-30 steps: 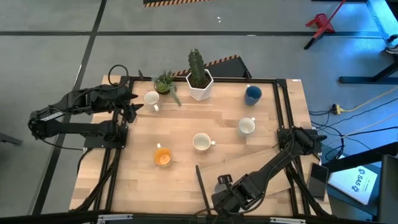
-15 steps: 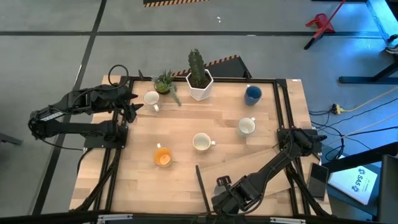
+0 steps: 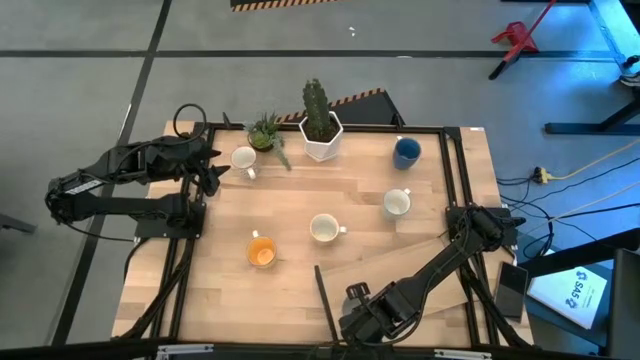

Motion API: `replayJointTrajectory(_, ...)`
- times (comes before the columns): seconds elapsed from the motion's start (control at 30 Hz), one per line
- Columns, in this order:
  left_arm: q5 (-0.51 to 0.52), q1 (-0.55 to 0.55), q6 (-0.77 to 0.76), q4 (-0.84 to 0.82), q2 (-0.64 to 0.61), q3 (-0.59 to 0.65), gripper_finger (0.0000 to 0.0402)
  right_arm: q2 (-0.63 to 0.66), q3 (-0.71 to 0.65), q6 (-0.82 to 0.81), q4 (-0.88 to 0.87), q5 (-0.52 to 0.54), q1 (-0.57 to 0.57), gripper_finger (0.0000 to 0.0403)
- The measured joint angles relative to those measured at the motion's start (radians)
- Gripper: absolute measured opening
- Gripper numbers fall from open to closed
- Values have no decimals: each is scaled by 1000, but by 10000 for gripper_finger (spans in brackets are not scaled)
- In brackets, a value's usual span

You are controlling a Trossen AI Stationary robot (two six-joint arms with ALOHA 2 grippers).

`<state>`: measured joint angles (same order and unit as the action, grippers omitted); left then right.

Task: Place coffee mugs
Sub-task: Put the red mug on the shelf

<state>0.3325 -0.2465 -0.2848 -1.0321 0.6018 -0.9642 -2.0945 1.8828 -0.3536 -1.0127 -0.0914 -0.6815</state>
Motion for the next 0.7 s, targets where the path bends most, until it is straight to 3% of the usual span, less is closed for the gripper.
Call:
replayJointTrajectory(0.4, 0, 0, 0, 0, 0, 0, 247, 0, 30, 18, 27, -33, 0, 154)
replayJointTrajectory(0.7, 0, 0, 0, 0, 0, 0, 247, 1, 112, 26, -7, -59, -22, 162)
